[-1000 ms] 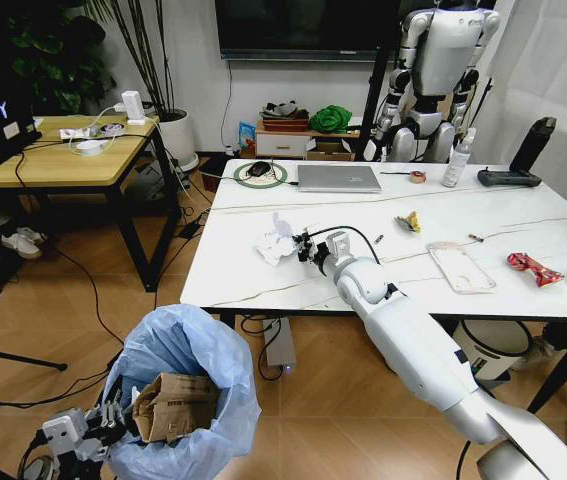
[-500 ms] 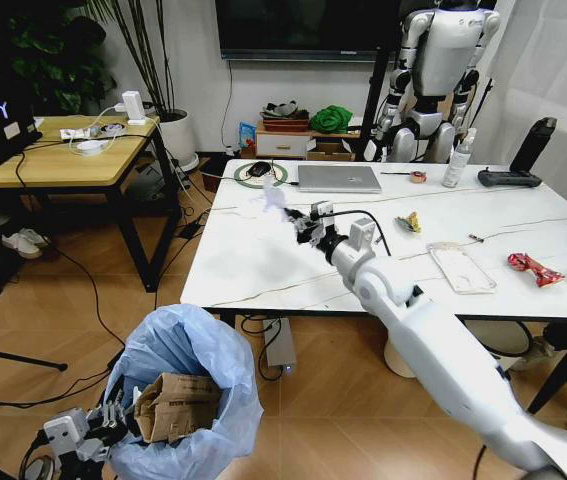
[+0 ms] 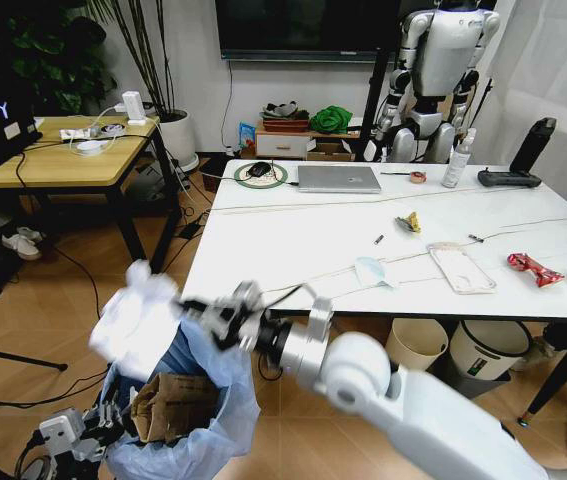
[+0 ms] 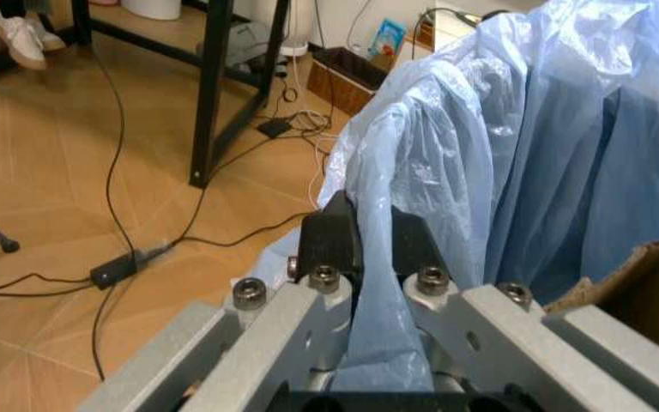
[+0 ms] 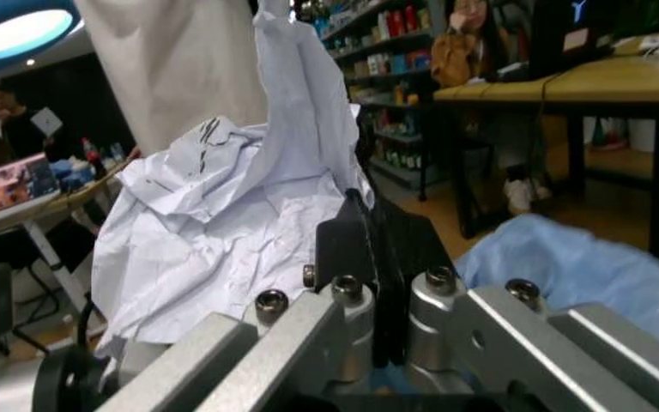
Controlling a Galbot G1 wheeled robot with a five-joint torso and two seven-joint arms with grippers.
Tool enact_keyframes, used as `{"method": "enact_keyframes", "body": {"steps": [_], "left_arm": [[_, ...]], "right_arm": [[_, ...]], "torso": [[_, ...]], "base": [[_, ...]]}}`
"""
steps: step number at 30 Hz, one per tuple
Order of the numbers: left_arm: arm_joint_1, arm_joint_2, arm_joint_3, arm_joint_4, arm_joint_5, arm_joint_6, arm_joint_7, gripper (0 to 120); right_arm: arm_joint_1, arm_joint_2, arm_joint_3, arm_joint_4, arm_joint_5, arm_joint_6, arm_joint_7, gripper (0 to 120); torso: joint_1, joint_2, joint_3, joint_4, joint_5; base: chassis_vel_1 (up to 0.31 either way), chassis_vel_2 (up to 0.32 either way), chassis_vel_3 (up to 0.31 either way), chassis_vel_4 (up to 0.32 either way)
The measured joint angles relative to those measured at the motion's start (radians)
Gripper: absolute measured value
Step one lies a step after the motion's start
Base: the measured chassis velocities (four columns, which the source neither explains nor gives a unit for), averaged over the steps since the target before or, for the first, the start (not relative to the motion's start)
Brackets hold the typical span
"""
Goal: Pick up the trash bin and place the trash from the table into it.
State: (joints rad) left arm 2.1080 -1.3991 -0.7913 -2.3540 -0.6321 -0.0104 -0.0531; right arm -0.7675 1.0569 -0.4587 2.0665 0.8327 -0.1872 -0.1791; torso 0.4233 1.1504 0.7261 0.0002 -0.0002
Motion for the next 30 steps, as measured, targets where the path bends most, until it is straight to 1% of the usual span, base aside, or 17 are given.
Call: {"method": "enact_keyframes", "body": {"steps": [4,7,10,19,20,22,23,30], "left_arm": [[0.002,0.004,-0.007,-0.007,-0.027,0.007,-0.001,0],[0.003,0.005,-0.009,-0.007,-0.032,0.008,-0.001,0],[0.003,0.011,-0.012,-0.007,-0.063,0.010,0.000,0],[0.006,0.018,-0.002,-0.016,-0.110,0.025,0.001,0],[0.008,0.019,-0.002,-0.019,-0.119,0.028,-0.001,0],[0.011,0.022,-0.006,-0.022,-0.128,0.032,-0.002,0],[0.011,0.022,-0.006,-0.022,-0.128,0.032,-0.002,0],[0.010,0.034,-0.005,-0.020,-0.135,0.038,-0.009,0]], "right_arm": [[-0.056,0.002,-0.009,0.001,-0.042,0.005,-0.004,0],[-0.063,0.002,-0.007,0.001,-0.047,0.006,-0.005,0],[-0.112,-0.025,0.027,0.013,-0.077,0.014,-0.011,0],[-0.157,-0.067,0.090,0.029,-0.126,0.042,-0.019,0],[-0.164,-0.072,0.097,0.032,-0.132,0.044,-0.019,2],[-0.177,-0.082,0.114,0.042,-0.144,0.052,-0.020,10],[-0.177,-0.082,0.114,0.042,-0.144,0.052,-0.020,10],[-0.213,-0.114,0.169,0.097,-0.153,0.066,-0.012,39]], "torso": [[0.000,0.000,0.000,-0.0001,0.0002],[0.000,0.000,0.000,-0.0001,0.0002],[0.000,0.000,0.000,-0.0001,0.0001],[0.000,0.000,0.000,0.0000,0.0003],[0.000,0.000,0.000,-0.0001,0.0003],[0.000,0.000,0.000,-0.0001,0.0003],[0.000,0.000,0.000,-0.0001,0.0003],[0.000,0.000,0.000,-0.0001,0.0003]], "base": [[0.000,0.000,0.000,0.000],[0.000,0.000,0.000,0.000],[0.000,0.000,0.000,0.000],[0.000,0.000,0.000,0.000],[0.000,0.000,0.000,0.000],[0.000,0.000,0.000,0.000],[0.000,0.000,0.000,0.000],[0.000,0.000,0.000,0.000]]}}
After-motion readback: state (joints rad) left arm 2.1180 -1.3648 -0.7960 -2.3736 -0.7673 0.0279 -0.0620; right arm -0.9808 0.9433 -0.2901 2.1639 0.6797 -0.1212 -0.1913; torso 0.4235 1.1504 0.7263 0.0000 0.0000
